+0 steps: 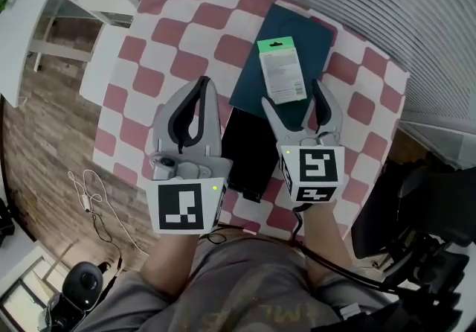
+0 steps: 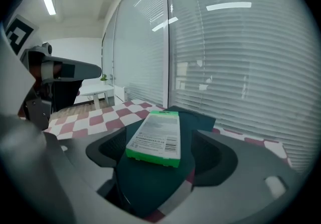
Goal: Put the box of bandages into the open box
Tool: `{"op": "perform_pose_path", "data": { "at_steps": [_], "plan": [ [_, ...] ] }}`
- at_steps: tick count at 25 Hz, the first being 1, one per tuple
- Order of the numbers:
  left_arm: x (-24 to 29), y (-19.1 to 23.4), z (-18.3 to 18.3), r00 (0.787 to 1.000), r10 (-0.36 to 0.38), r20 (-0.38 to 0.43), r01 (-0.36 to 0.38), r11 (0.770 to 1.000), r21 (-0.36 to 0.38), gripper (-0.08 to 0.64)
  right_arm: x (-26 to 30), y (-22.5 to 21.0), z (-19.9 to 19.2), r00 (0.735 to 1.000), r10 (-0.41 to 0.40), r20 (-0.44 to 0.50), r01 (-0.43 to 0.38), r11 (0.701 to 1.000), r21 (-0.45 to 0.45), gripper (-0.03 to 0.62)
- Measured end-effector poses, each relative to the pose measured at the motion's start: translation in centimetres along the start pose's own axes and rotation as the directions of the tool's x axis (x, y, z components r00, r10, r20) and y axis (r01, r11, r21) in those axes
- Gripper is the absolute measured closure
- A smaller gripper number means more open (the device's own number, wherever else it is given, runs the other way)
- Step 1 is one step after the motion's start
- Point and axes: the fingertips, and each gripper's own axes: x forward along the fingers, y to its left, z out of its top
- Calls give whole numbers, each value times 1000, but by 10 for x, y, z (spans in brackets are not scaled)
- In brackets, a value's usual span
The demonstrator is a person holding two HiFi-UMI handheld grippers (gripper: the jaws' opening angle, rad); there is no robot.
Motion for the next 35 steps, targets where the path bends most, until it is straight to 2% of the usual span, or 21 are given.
{"op": "perform_pose_path", "data": {
  "at_steps": [2, 7, 14, 17, 19, 27, 35],
  "plan": [
    [5, 3, -11, 1000, -9, -27, 9, 1000, -15, 560, 6, 1, -4, 1000, 1, -7, -1, 1000, 24, 146],
    [17, 8, -22, 999, -21, -41, 20, 999, -25, 560, 15, 7, -12, 998, 14, -63, -13, 1000, 20, 144],
    [21, 5, -29, 998, -33, -60, 30, 999, -42, 560, 19, 5, -16, 997, 2, -73, 0, 999, 32, 146],
    [19, 3, -26, 998, -32, -55, 30, 999, -38, 560, 18, 3, -16, 997, 5, -77, -2, 999, 34, 197],
    [16, 2, -26, 998, -26, -51, 24, 999, -29, 560, 19, 3, -18, 997, 18, -75, -15, 999, 33, 199],
    [-9, -6, 5, 1000, 1, 4, -1, 1000, -8, 560, -10, 6, 14, 999, 37, 7, -38, 999, 23, 206],
    [-45, -27, 60, 990, 57, 130, -63, 997, 45, 560, -64, 5, 83, 978, 63, 198, -54, 997, -51, 206]
  ]
}}
